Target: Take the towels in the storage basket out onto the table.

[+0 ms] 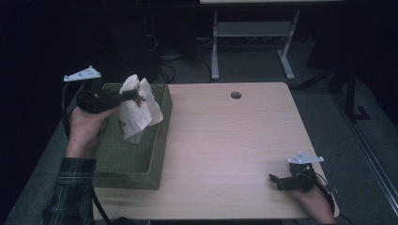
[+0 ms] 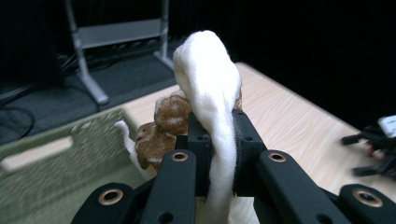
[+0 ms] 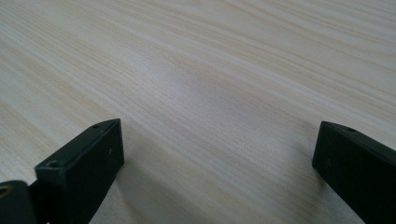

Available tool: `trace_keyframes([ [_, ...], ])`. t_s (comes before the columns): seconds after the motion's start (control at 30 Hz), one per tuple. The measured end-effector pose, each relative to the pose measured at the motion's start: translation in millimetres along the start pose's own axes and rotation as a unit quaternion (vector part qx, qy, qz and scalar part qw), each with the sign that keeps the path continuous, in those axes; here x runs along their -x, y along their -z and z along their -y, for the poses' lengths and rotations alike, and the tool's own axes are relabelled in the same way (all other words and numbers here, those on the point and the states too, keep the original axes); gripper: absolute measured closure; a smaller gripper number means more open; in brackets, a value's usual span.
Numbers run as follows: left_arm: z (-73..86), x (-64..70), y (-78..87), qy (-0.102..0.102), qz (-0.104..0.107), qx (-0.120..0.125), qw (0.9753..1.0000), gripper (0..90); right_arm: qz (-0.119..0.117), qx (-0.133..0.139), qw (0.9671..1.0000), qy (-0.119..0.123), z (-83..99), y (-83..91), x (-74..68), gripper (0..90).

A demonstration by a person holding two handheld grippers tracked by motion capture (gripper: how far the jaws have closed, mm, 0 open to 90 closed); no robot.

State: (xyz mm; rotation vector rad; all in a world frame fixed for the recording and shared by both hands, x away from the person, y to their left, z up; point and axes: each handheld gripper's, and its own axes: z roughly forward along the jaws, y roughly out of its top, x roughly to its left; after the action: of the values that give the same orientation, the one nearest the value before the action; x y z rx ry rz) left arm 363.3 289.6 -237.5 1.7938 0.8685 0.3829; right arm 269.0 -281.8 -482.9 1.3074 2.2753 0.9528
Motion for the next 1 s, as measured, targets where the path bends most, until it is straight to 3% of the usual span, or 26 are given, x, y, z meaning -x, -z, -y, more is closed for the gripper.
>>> trace_keyframes([
  [0.2,-20.0,18.9,-4.6,-0.014,0.026,0.018,0.9994,80.8,0.000,0.000,1.0000,0.000,0.0,0.0,0.0,1.6],
  [0.53,-45.3,57.4,-27.8,-0.044,0.072,0.033,0.9959,80.9,0.000,0.000,1.0000,0.000,0.0,0.0,0.0,1.6],
  [0.77,-48.7,74.3,-47.2,-0.050,0.097,0.031,0.9935,80.9,0.000,0.000,1.0000,0.000,0.0,0.0,0.1,1.6],
  [1.0,-40.5,93.5,-73.1,-0.052,0.122,0.021,0.9909,80.9,0.000,0.000,1.0000,0.000,0.0,0.0,0.1,1.6],
])
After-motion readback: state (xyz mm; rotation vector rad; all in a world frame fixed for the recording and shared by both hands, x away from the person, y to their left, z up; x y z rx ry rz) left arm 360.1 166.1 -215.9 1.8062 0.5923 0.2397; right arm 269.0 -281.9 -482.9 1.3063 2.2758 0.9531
